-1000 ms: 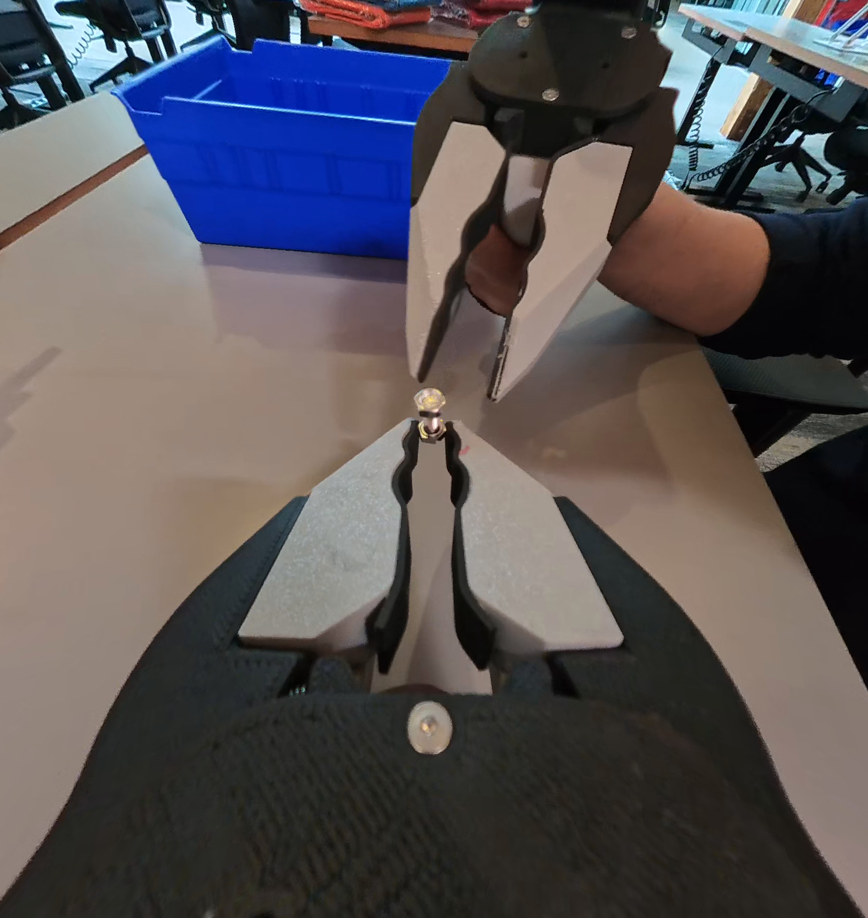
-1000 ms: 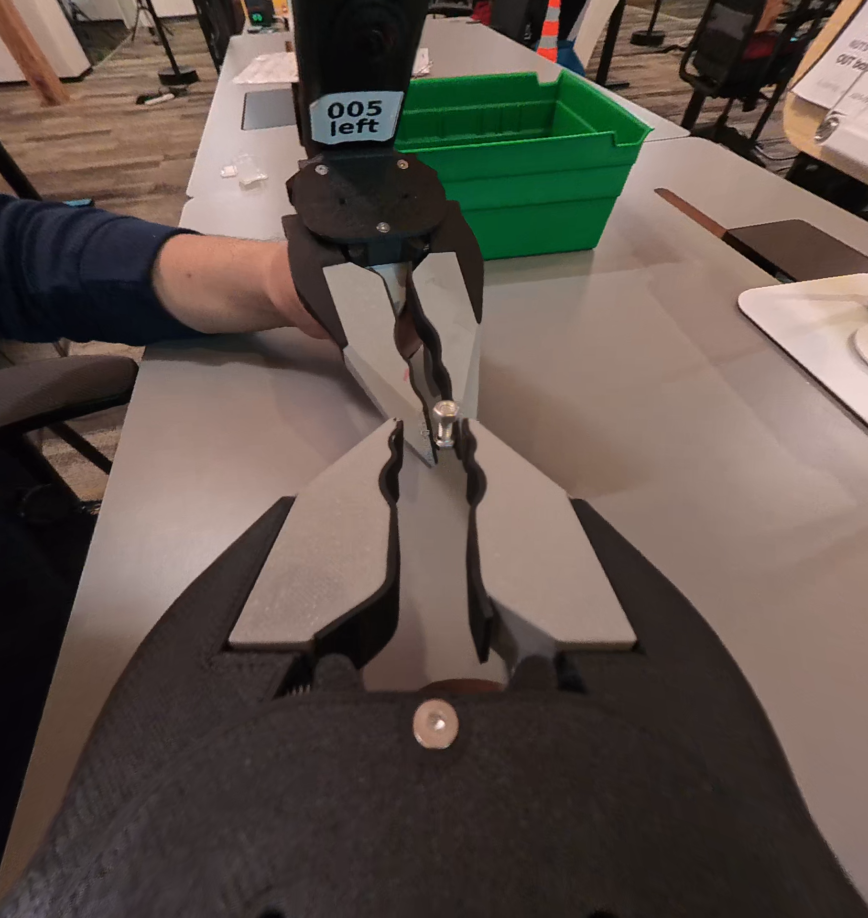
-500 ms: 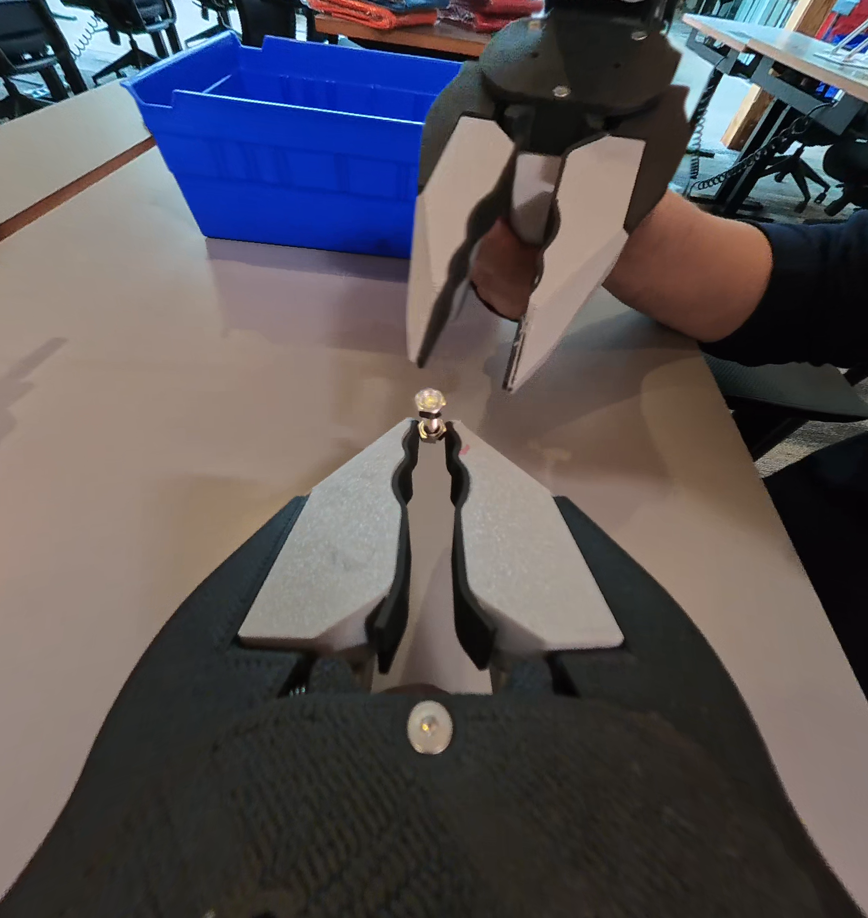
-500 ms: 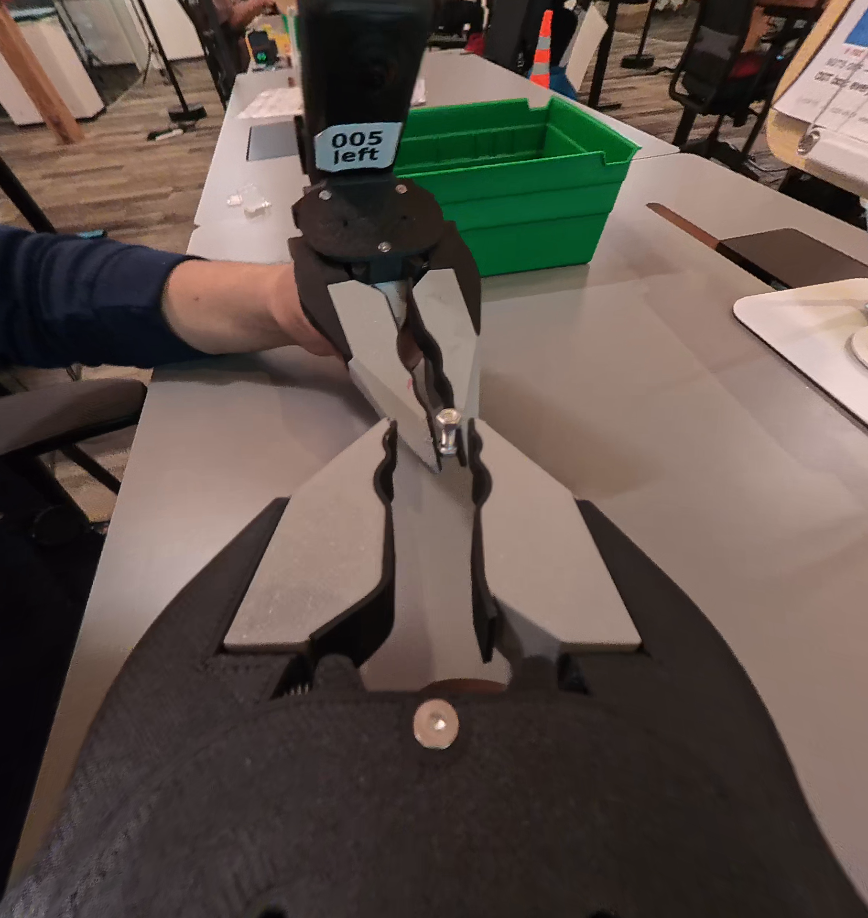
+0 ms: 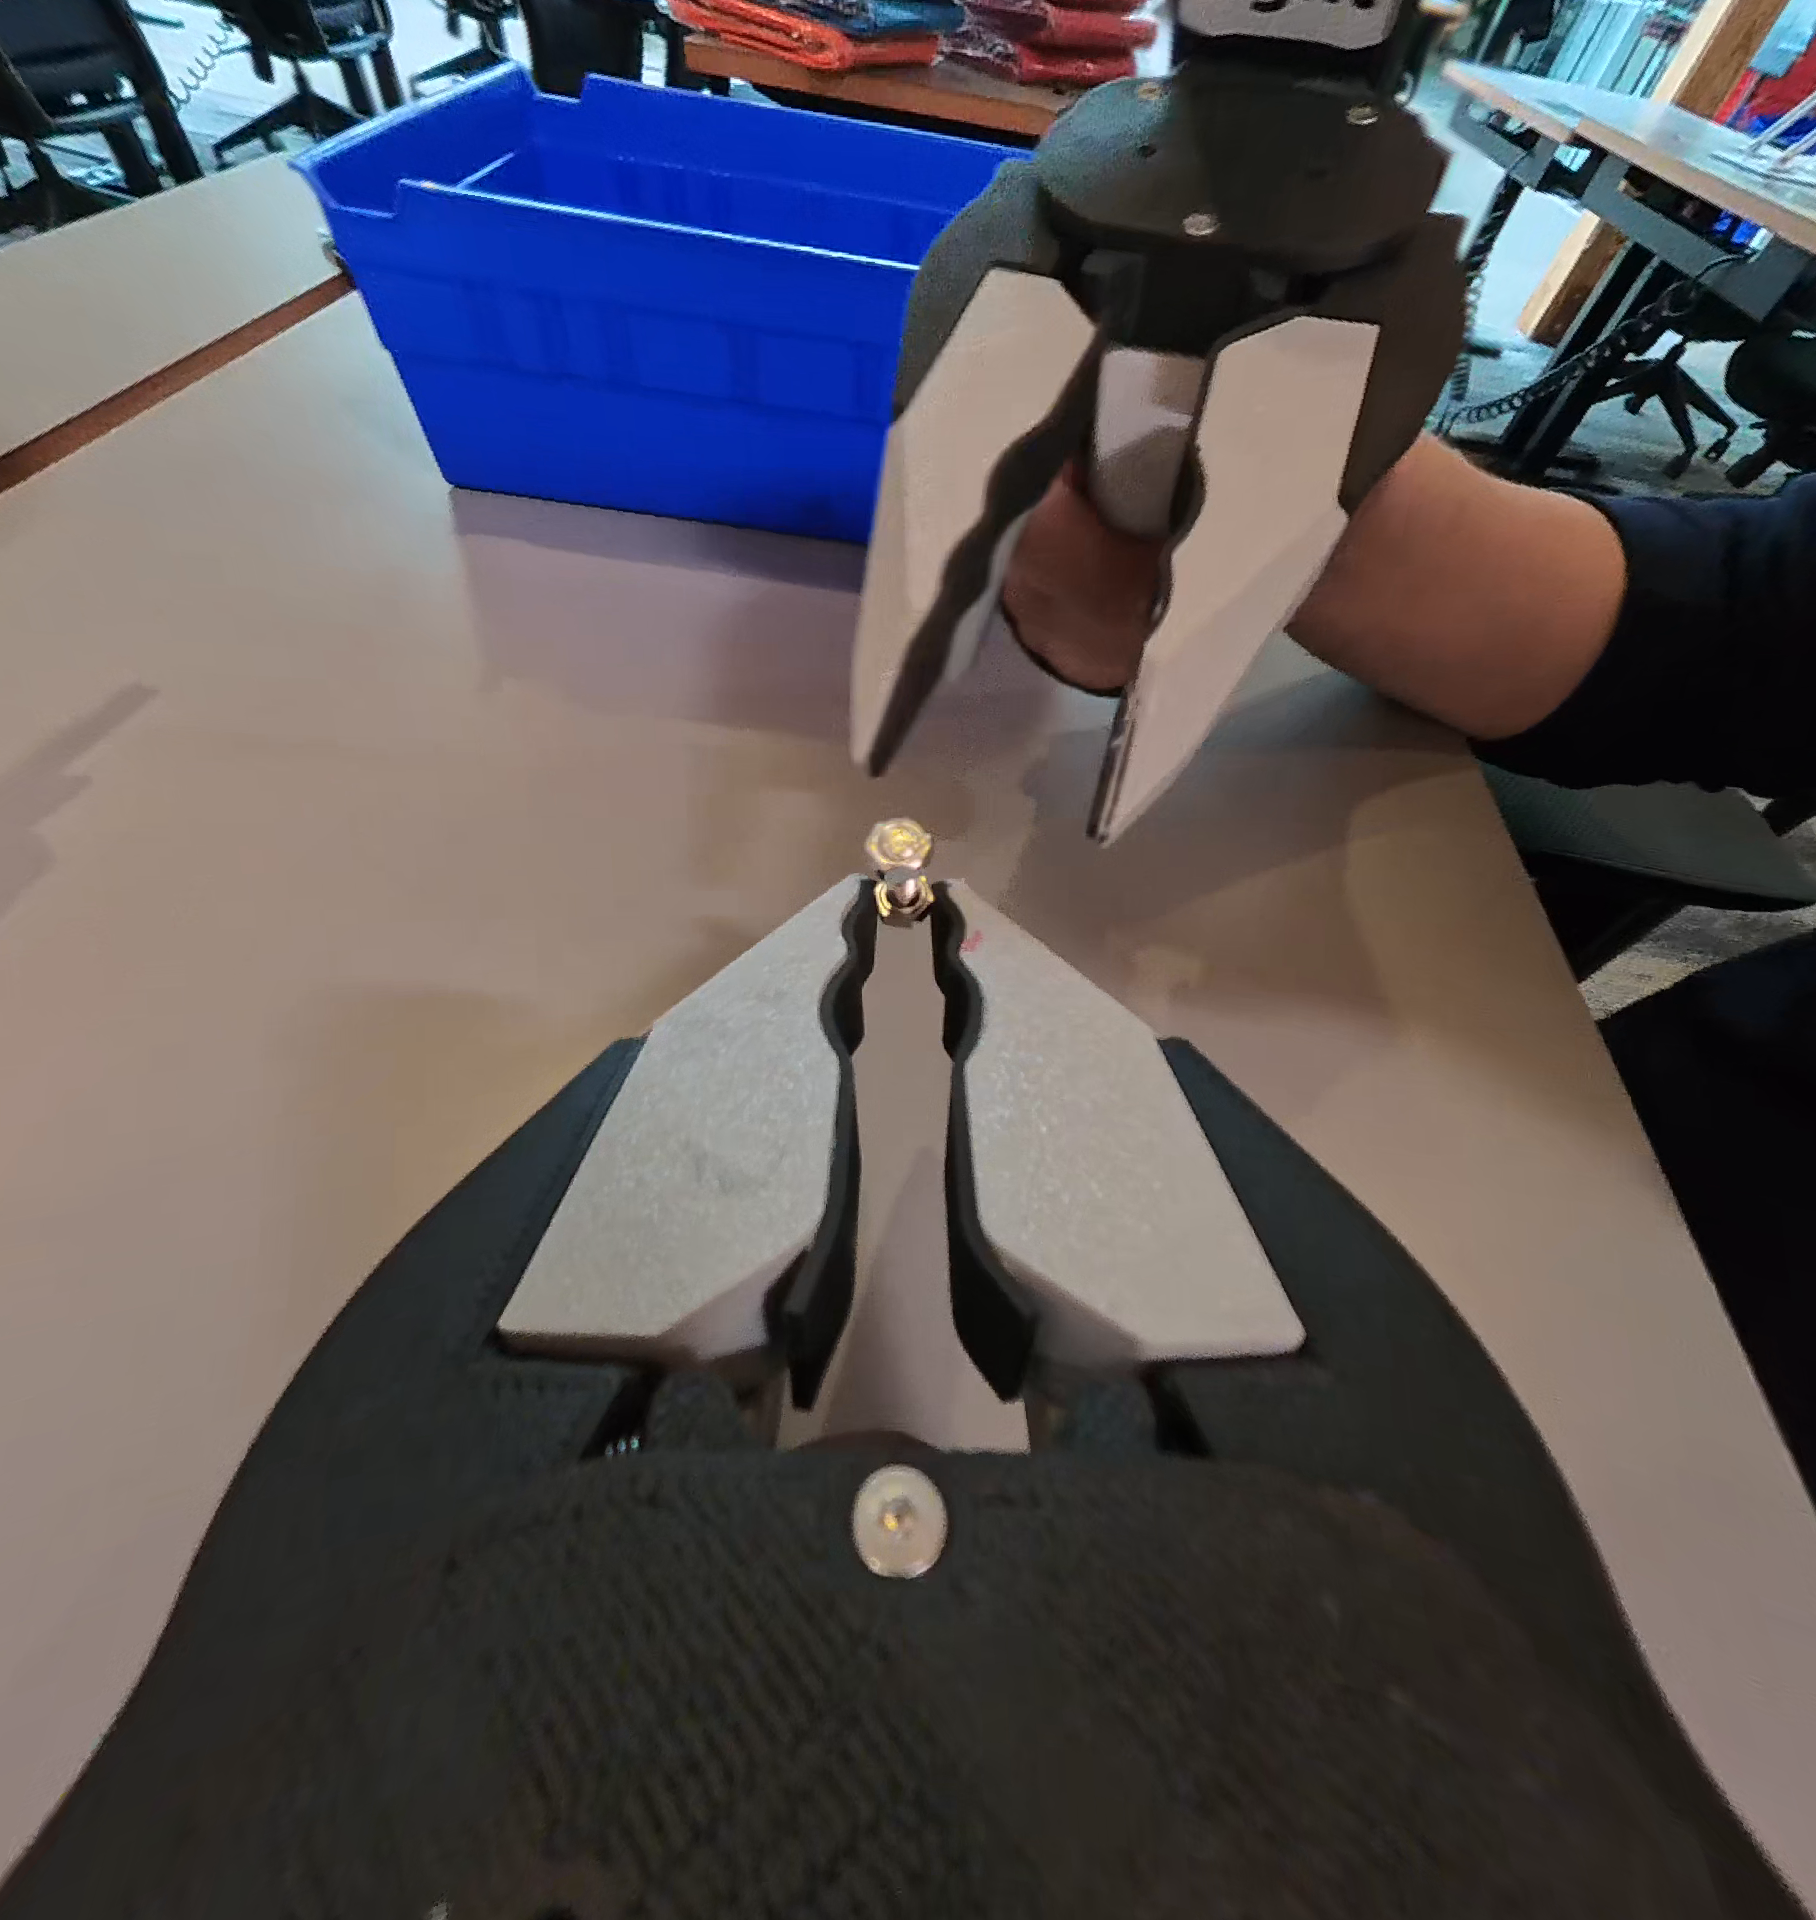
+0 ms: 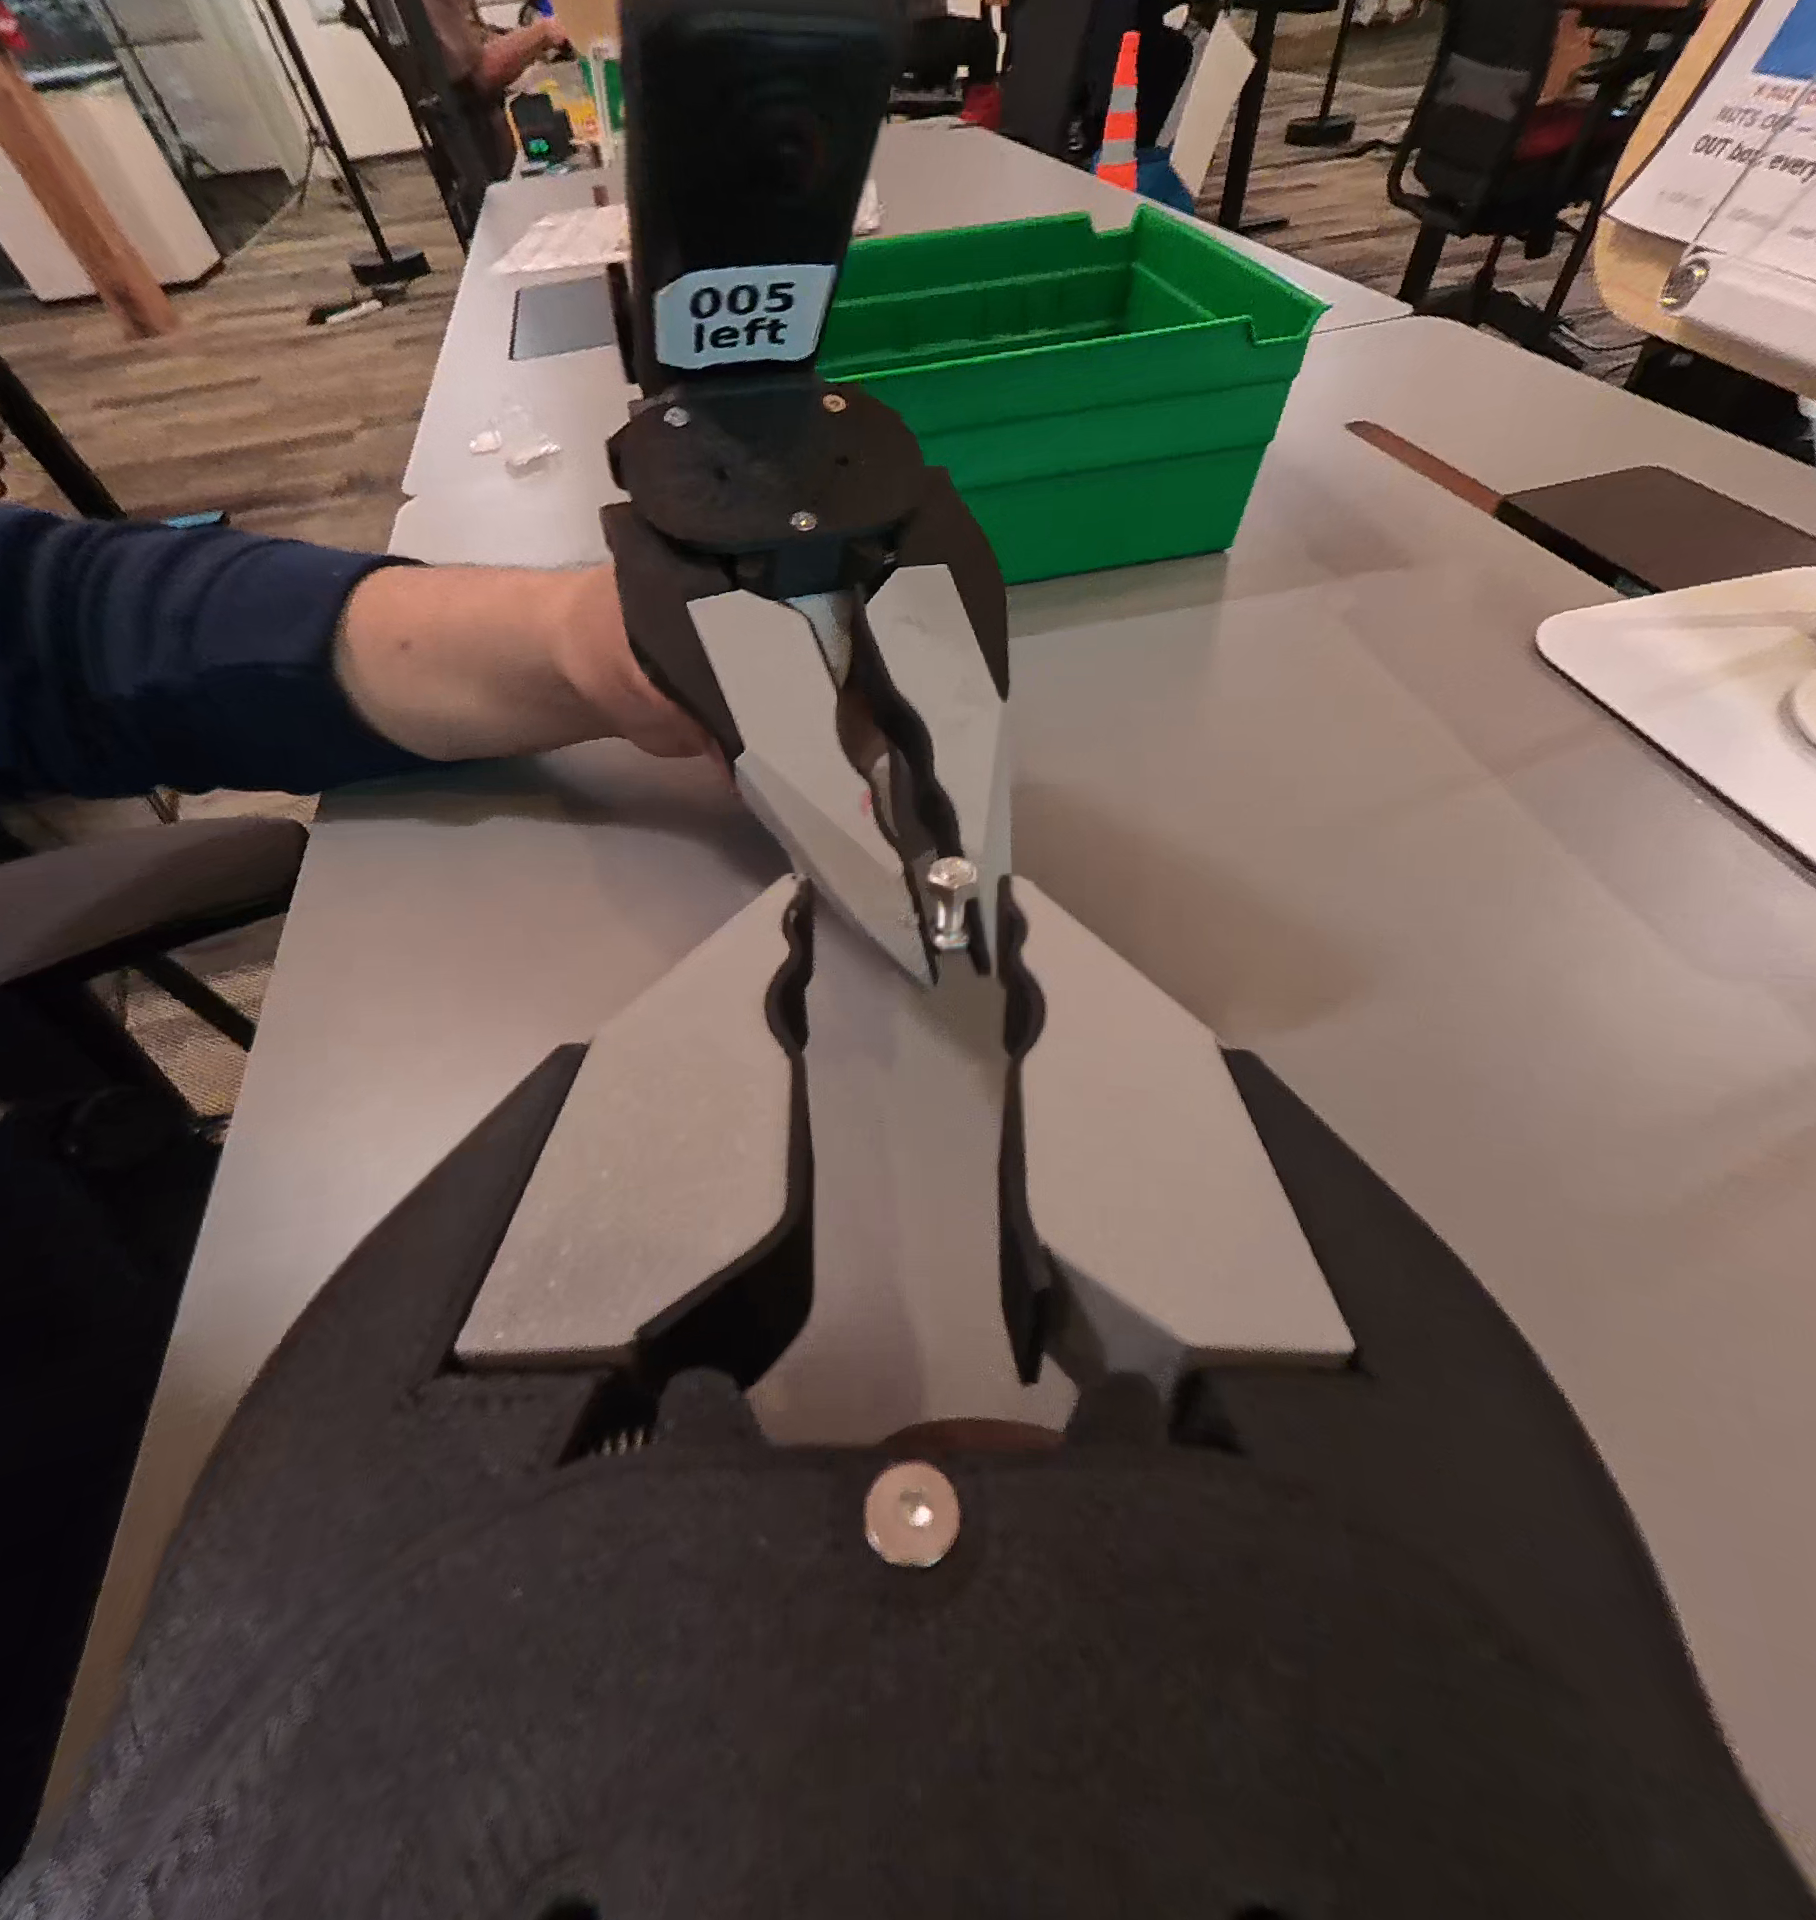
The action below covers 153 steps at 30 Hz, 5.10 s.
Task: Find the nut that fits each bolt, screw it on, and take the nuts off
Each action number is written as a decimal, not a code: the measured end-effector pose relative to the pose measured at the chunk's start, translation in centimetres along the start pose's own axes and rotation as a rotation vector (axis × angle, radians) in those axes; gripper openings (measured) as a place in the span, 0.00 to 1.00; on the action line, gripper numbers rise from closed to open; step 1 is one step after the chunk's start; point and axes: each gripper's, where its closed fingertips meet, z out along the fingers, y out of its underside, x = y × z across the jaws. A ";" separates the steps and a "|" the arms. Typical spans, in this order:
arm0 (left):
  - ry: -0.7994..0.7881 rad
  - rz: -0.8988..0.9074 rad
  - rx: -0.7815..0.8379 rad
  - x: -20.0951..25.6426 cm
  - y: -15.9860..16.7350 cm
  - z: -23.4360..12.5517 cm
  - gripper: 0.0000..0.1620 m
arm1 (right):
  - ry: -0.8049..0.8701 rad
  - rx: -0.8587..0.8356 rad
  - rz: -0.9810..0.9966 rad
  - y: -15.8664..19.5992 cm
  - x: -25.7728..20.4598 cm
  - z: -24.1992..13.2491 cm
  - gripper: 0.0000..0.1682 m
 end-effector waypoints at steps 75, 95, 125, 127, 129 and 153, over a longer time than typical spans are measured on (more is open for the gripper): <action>-0.230 0.070 -0.157 -2.7 2.1 0.5 0.05 | 0.003 -0.083 0.257 2.5 1.3 1.3 0.04; -0.301 0.167 -0.231 -2.3 2.4 1.1 0.05 | 0.104 -0.074 0.311 2.7 3.1 1.7 0.14; -0.406 0.272 -0.261 -2.5 1.9 1.2 0.05 | -0.015 -0.037 0.571 3.5 3.1 1.8 0.04; -0.398 0.266 -0.258 -2.5 2.0 1.3 0.05 | -0.008 -0.041 0.562 3.5 3.2 1.8 0.04; -0.399 0.259 -0.280 -2.8 2.6 1.3 0.06 | 0.034 -0.050 0.530 3.7 3.6 1.6 0.04; -0.387 0.125 -0.345 -4.5 5.2 1.1 0.15 | 0.778 -0.476 0.518 12.2 15.8 -26.0 0.05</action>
